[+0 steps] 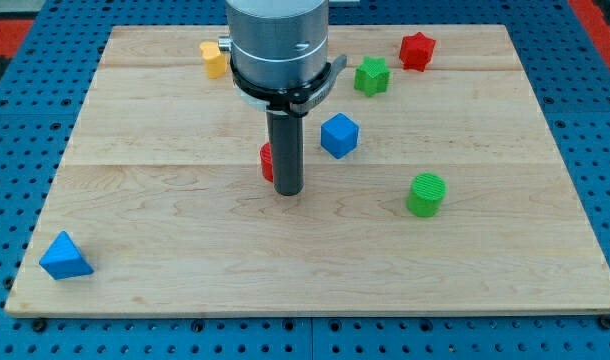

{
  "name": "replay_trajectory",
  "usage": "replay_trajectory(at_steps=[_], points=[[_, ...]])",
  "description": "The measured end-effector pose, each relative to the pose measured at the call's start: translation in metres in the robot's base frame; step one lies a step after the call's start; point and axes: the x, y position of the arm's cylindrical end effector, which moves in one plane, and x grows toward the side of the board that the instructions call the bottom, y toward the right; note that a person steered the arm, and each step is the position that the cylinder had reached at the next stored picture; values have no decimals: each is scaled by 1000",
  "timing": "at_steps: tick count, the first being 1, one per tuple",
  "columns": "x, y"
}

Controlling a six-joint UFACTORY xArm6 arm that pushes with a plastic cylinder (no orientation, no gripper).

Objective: Move the blue trianlge towards the red circle

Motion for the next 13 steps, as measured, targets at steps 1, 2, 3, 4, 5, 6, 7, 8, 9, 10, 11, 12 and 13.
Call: replay_trajectory(at_steps=[1,2,3,4,5,6,7,8,9,10,11,12,13], points=[[3,-4],[28,-51],[67,-115],[109,-180],[132,-226],[126,-265],[111,-264],[110,-233],[110,-200],[108,-196],[89,-200],[71,-201],[57,-194]])
